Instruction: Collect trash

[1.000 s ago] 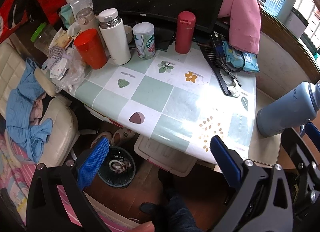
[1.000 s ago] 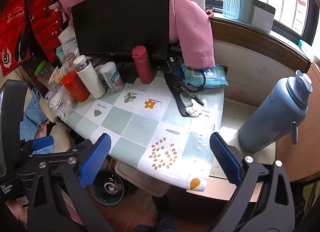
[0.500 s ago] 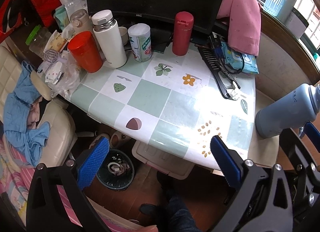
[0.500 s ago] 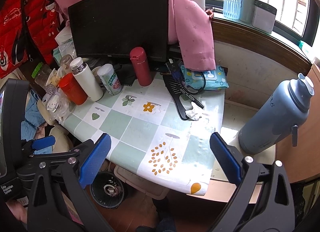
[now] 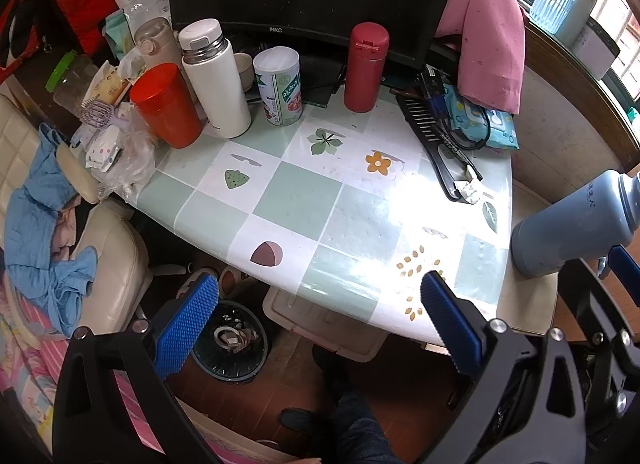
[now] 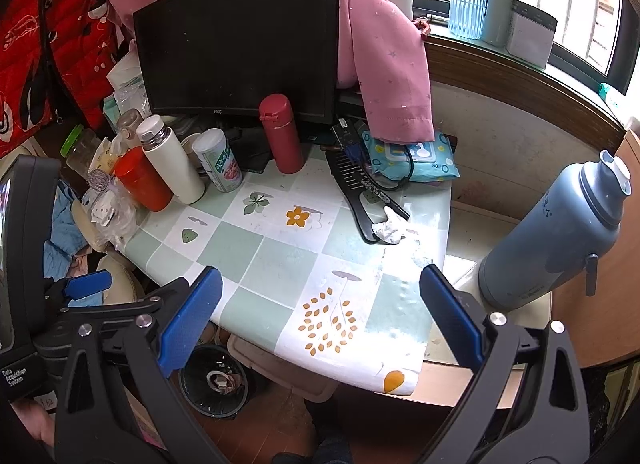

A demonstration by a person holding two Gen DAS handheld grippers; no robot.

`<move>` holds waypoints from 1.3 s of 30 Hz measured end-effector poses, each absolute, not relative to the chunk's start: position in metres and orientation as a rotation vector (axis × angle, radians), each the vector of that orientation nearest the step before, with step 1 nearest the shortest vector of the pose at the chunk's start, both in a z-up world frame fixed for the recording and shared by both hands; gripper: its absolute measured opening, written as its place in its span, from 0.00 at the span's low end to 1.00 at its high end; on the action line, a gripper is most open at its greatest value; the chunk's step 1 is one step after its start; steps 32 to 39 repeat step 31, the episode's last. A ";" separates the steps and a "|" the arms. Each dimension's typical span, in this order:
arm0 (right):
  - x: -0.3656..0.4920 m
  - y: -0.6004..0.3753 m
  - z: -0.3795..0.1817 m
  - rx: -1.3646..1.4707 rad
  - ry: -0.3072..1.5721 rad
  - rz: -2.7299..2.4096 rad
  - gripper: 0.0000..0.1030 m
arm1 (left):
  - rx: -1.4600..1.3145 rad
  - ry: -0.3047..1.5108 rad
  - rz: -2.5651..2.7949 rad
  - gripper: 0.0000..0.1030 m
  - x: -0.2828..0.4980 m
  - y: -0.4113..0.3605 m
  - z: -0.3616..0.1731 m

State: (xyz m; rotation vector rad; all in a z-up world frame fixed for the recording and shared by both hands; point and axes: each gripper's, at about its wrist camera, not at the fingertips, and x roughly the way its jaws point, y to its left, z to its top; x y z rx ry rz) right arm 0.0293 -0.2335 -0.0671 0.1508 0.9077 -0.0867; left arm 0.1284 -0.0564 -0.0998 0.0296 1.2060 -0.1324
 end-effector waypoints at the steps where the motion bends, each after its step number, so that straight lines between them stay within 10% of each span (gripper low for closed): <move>1: 0.030 -0.234 -0.067 0.151 0.908 -0.086 0.95 | 0.029 1.206 -0.132 0.96 0.129 -0.057 -0.100; 39: 0.035 -0.234 -0.067 0.148 0.910 -0.084 0.95 | 0.048 1.204 -0.149 0.96 0.134 -0.061 -0.102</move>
